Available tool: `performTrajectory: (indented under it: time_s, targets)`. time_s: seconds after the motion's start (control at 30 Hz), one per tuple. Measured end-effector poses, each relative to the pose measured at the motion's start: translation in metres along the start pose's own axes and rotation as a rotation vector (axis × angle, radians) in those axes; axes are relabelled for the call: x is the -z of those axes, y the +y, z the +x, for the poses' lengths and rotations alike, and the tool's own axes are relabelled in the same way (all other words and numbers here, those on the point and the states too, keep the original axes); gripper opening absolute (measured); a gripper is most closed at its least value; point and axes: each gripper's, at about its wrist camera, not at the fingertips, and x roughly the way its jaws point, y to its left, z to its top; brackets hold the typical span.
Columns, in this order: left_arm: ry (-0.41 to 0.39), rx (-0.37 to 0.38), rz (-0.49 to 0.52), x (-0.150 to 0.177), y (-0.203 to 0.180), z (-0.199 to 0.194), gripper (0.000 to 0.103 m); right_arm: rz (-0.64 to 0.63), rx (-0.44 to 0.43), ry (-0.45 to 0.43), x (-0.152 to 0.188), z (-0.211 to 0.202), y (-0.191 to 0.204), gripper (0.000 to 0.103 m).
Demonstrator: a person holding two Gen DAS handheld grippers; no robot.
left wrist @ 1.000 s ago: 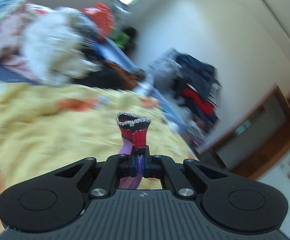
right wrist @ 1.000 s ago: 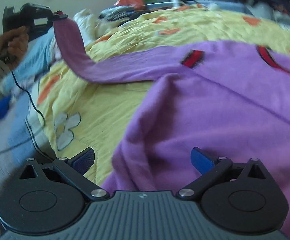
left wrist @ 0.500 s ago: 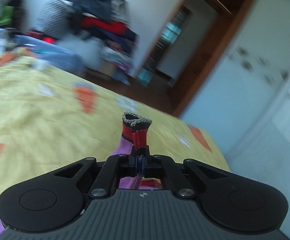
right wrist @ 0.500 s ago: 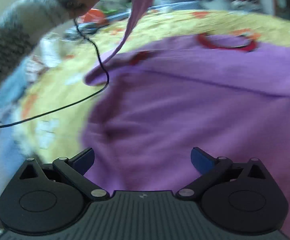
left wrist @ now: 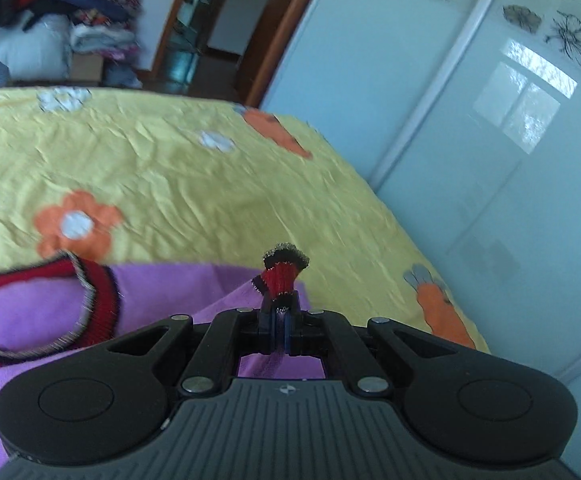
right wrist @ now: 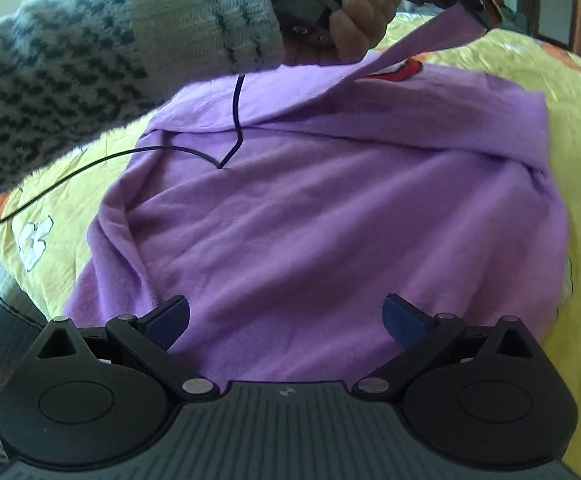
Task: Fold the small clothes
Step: 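Lay the sleeve onto the sweater body and open the left tool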
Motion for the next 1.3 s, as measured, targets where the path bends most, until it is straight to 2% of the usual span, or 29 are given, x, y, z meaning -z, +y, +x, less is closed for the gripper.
performTrajectory:
  time_s: [0.27, 0.3, 0.33, 0.37, 0.4, 0.5, 0.57, 0.6, 0.73, 0.83, 0.9, 0.93, 0.97, 1.0, 1.03, 1.07, 1.1, 1.13, 1.2, 1.27, 1.3]
  targets:
    - [0.106, 0.033, 0.054, 0.016, -0.020, 0.032, 0.004, 0.019, 0.028, -0.010, -0.002, 0.000, -0.001, 0.103]
    - [0.116, 0.045, 0.059, 0.020, -0.021, 0.036, 0.009, 0.015, 0.032, -0.012, -0.002, -0.001, -0.003, 0.103]
    - [0.139, 0.055, 0.058, 0.023, -0.021, 0.039, 0.035, 0.011, 0.037, -0.015, -0.003, -0.002, -0.003, 0.103]
    - [0.170, 0.060, 0.040, 0.026, -0.020, 0.040, 0.053, 0.008, 0.043, -0.022, -0.004, -0.004, -0.005, 0.103]
    - [0.177, 0.059, 0.008, 0.027, -0.016, 0.037, 0.077, 0.003, 0.047, -0.030, -0.004, -0.007, -0.008, 0.103]
    - [0.104, 0.141, -0.036, 0.029, 0.000, -0.010, 0.084, -0.018, 0.079, -0.085, -0.010, -0.023, -0.020, 0.103]
    - [0.046, 0.105, -0.062, 0.033, 0.020, -0.049, 0.093, -0.002, 0.113, -0.178, -0.019, -0.034, -0.039, 0.103]
    - [0.014, 0.078, -0.084, 0.036, 0.035, -0.069, 0.100, 0.016, 0.123, -0.194, -0.027, -0.034, -0.054, 0.103]
    - [-0.055, -0.098, -0.225, 0.061, 0.112, -0.130, 0.102, 0.119, 0.079, -0.233, -0.080, -0.005, -0.113, 0.103]
    - [-0.069, -0.229, -0.345, 0.084, 0.168, -0.152, 0.101, 0.054, 0.111, -0.194, -0.122, 0.039, -0.125, 0.103]
    - [-0.060, -0.307, -0.383, 0.099, 0.191, -0.156, 0.100, -0.011, 0.138, -0.175, -0.138, 0.071, -0.120, 0.103]
    - [-0.063, -0.314, -0.378, 0.106, 0.200, -0.157, 0.098, -0.054, 0.160, -0.137, -0.142, 0.085, -0.117, 0.103]
    - [-0.102, -0.314, -0.338, 0.112, 0.201, -0.163, 0.097, -0.098, 0.216, -0.083, -0.144, 0.101, -0.113, 0.103]
    - [-0.101, -0.355, -0.305, 0.114, 0.200, -0.164, 0.095, -0.125, 0.261, -0.085, -0.143, 0.108, -0.116, 0.103]
    - [-0.085, -0.407, -0.262, 0.114, 0.196, -0.164, 0.090, -0.094, 0.270, -0.117, -0.143, 0.107, -0.129, 0.103]
    - [-0.073, -0.459, -0.229, 0.113, 0.194, -0.165, 0.089, -0.033, 0.263, -0.122, -0.144, 0.105, -0.144, 0.103]
    - [-0.063, -0.513, -0.231, 0.115, 0.198, -0.167, 0.089, -0.010, 0.316, -0.115, -0.146, 0.102, -0.153, 0.103]
    - [-0.076, -0.500, -0.243, 0.120, 0.205, -0.172, 0.089, 0.011, 0.347, -0.109, -0.149, 0.097, -0.159, 0.103]
    - [-0.073, -0.444, -0.268, 0.119, 0.205, -0.183, 0.090, 0.047, 0.315, -0.093, -0.150, 0.085, -0.160, 0.103]
    - [-0.098, -0.391, -0.266, 0.116, 0.190, -0.195, 0.096, 0.033, 0.280, -0.115, -0.143, 0.070, -0.148, 0.103]
    - [-0.110, -0.336, -0.259, 0.118, 0.180, -0.199, 0.100, 0.019, 0.273, -0.124, -0.138, 0.064, -0.140, 0.103]
